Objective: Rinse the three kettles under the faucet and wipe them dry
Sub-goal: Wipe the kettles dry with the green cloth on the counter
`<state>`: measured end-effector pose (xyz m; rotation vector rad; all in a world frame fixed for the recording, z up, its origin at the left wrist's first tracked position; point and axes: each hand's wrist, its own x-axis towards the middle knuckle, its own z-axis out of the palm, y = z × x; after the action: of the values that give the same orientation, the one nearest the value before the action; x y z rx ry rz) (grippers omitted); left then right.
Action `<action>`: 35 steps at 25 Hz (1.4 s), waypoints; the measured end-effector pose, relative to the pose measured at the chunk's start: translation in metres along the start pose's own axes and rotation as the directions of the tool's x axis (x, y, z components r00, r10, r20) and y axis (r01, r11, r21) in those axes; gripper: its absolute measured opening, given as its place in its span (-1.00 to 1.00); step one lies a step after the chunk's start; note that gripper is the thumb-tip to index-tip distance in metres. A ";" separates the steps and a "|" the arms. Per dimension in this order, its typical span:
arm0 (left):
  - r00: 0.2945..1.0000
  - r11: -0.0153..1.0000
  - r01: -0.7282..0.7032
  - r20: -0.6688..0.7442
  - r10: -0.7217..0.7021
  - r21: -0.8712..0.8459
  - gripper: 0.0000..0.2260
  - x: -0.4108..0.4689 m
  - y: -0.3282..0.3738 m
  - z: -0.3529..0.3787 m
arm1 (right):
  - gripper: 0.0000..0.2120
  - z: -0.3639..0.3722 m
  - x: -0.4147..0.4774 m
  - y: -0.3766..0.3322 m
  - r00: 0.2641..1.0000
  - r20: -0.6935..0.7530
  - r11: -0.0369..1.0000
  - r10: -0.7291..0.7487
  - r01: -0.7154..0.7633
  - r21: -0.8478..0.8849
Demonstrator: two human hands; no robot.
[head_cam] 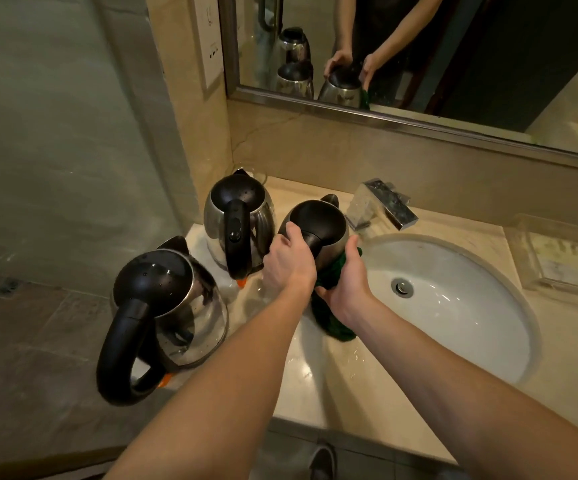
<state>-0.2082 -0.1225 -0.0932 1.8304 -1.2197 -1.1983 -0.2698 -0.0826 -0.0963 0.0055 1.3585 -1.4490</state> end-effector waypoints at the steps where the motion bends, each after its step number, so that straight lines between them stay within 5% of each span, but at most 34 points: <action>1: 1.000 1.000 0.004 -0.007 -0.004 -0.004 -0.55 0.005 0.005 0.005 | -0.43 0.002 0.006 -0.006 1.000 -0.004 1.000 0.004 -0.004 -0.011; 17: 0.992 0.999 0.050 -0.115 -0.048 0.015 -0.51 0.062 0.064 0.057 | -0.35 0.017 0.099 -0.068 0.999 -0.016 0.987 0.051 -0.053 -0.154; 24: 0.996 0.986 -0.089 0.024 0.086 0.144 -0.50 0.048 0.057 0.042 | -0.32 -0.003 0.092 -0.054 1.000 0.000 0.957 0.017 -0.016 -0.291; 30: 0.877 0.749 -0.421 0.019 0.481 0.512 -0.61 0.027 0.037 -0.002 | -0.47 0.003 0.055 -0.031 0.995 0.072 0.832 -0.063 0.093 -0.548; 33: 0.786 0.585 -0.416 -0.049 0.616 0.696 -0.64 0.034 0.027 -0.036 | -0.37 0.007 0.042 -0.018 0.994 0.085 0.741 -0.067 0.107 -0.663; 35: 0.797 0.580 -0.336 -0.104 0.595 0.742 -0.63 0.042 0.018 -0.053 | -0.33 0.010 0.036 -0.010 0.989 0.108 0.640 -0.103 0.149 -0.754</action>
<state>-0.1587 -0.1677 -0.0718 1.8758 -1.9495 -0.0541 -0.2843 -0.1164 -0.1086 -0.6940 1.8621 -0.8618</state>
